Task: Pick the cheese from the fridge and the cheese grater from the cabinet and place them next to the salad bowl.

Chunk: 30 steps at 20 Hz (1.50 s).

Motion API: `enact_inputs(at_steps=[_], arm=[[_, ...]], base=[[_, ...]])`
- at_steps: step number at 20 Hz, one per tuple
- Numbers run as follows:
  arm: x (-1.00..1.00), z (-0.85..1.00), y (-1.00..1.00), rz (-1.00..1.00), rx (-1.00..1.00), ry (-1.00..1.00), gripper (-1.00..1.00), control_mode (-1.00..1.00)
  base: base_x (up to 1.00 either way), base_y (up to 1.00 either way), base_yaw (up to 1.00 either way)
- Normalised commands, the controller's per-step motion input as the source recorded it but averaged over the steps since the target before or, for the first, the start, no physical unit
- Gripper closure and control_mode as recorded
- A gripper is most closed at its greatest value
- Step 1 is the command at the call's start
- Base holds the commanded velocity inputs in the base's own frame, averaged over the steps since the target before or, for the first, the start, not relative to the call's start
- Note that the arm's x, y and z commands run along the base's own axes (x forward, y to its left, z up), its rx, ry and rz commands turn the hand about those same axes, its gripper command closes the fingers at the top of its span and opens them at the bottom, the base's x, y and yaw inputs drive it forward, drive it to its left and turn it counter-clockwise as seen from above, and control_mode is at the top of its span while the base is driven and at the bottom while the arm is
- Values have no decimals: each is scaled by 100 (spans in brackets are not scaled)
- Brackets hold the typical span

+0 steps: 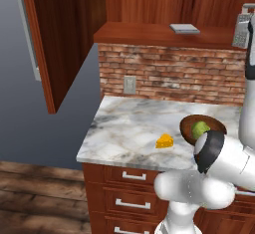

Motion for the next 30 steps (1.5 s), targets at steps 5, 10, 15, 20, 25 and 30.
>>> enact_inputs(at_steps=[5,10,15,20,25,30], arm=[[-99,-33,-16,-59,1,-2,100,-100],[-100,-40,-11,-55,4,-11,100,-100],[-96,-59,-37,-32,1,-8,100,-100],[-34,-51,-33,-2,-7,0,100,-100],[-18,-78,-8,15,-5,0,100,-100],[-13,-77,-9,19,-7,0,100,-100]], base=[[0,0,0],[0,0,0],[0,0,0],[0,0,0],[0,0,0],[0,0,0]])
